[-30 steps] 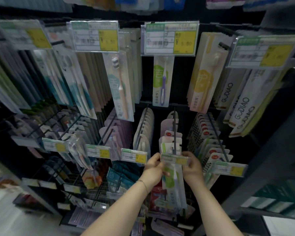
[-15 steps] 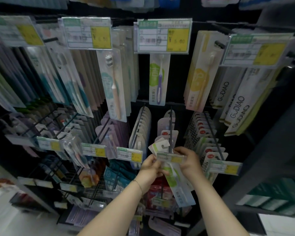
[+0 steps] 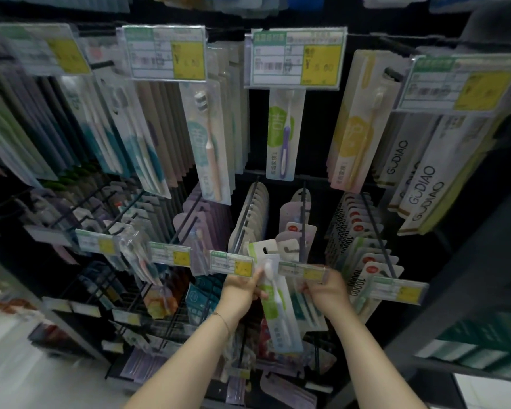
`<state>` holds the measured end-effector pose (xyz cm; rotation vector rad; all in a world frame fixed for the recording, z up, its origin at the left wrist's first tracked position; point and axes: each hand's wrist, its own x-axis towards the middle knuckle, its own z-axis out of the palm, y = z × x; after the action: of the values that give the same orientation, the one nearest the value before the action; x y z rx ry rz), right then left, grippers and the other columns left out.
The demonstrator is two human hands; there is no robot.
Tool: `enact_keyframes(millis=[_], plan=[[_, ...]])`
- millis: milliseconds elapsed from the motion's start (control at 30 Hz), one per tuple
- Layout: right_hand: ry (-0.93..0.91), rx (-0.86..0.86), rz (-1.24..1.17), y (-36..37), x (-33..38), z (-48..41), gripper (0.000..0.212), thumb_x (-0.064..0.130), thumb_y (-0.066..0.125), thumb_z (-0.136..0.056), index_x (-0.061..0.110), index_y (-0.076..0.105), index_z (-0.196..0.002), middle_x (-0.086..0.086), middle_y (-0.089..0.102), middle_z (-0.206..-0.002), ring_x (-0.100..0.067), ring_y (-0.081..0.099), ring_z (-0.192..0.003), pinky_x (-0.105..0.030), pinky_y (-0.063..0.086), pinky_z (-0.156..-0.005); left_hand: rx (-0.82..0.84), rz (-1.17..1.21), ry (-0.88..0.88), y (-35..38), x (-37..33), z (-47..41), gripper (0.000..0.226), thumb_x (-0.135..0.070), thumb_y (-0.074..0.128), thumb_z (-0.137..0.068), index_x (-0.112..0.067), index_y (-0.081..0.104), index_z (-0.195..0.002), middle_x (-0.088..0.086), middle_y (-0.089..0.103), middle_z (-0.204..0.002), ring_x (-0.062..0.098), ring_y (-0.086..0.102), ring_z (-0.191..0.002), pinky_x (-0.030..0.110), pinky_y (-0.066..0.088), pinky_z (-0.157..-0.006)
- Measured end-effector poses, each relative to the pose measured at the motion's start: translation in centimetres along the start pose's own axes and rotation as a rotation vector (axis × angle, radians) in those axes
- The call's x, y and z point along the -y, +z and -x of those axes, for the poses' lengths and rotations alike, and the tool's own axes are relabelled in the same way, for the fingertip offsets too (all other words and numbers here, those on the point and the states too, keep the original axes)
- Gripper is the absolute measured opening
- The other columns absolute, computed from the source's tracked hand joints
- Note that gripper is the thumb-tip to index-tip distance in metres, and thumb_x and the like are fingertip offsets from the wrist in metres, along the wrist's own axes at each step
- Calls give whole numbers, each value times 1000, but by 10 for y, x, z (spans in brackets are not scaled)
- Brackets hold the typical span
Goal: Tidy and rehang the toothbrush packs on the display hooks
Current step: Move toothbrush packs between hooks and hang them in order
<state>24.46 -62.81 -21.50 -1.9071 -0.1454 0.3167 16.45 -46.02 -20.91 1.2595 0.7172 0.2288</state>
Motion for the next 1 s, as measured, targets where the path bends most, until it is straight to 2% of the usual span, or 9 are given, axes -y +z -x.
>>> enact_keyframes(millis=[100,233,333,400,467,533,633,800,1000], plan=[[7,20,-56,3,0,7,16,6,69,-86,20,72,-81,5,73,-77,-15,69,-78,-28,53,-72,-46,-179,45,-11,4,-2,24,-15,66,-97,-5,64,-76,8,66,-72,10,59,-42,19,50,-44],[48,18,-136,8,0,14,27,7,77,-82,32,68,-88,14,70,-88,-4,65,-85,-24,49,-82,-50,-273,142,-26,7,0,28,12,53,-95,-3,62,-73,9,65,-78,13,62,-45,28,52,-43],[46,-3,-193,12,2,22,23,8,77,-82,28,70,-90,12,70,-89,-3,64,-84,-23,49,-79,16,-250,166,-34,9,5,17,1,59,-97,-5,62,-80,15,61,-78,15,64,-52,36,56,-59],[61,-13,-167,15,-1,24,16,8,74,-84,19,73,-95,4,73,-90,-6,65,-79,-21,49,-72,30,-230,157,-39,11,10,11,-4,58,-99,0,62,-90,14,65,-86,16,66,-59,35,57,-65],[72,-16,-123,19,-3,26,10,9,70,-88,12,74,-96,3,72,-82,-6,63,-68,-19,47,-63,25,-225,158,-46,12,14,20,-11,59,-100,9,61,-98,7,67,-83,19,66,-63,38,57,-71],[51,-18,-88,24,-5,28,7,11,68,-89,10,73,-93,5,69,-76,-6,62,-65,-13,44,-56,25,-267,179,-54,13,18,21,-18,60,-100,3,61,-102,5,68,-77,20,67,-65,43,58,-76],[-31,8,-55,32,-2,35,8,12,66,-90,15,71,-85,5,66,-72,-9,59,-67,-15,42,-58,4,-310,196,-67,13,23,19,-20,58,-101,-1,60,-101,6,70,-79,18,68,-65,41,58,-74],[-80,91,102,48,10,51,11,22,60,-96,23,62,-85,4,64,-78,-6,59,-69,-19,38,-57,-65,-305,212,-90,14,26,17,-22,58,-101,-5,60,-99,14,71,-83,17,67,-62,28,54,-60],[-146,171,347,75,9,57,14,36,51,-99,28,57,-89,6,64,-76,-8,59,-68,-24,39,-55,-140,-327,245,-127,20,21,20,-22,57,-101,-4,58,-94,13,70,-79,14,66,-58,35,52,-60]])
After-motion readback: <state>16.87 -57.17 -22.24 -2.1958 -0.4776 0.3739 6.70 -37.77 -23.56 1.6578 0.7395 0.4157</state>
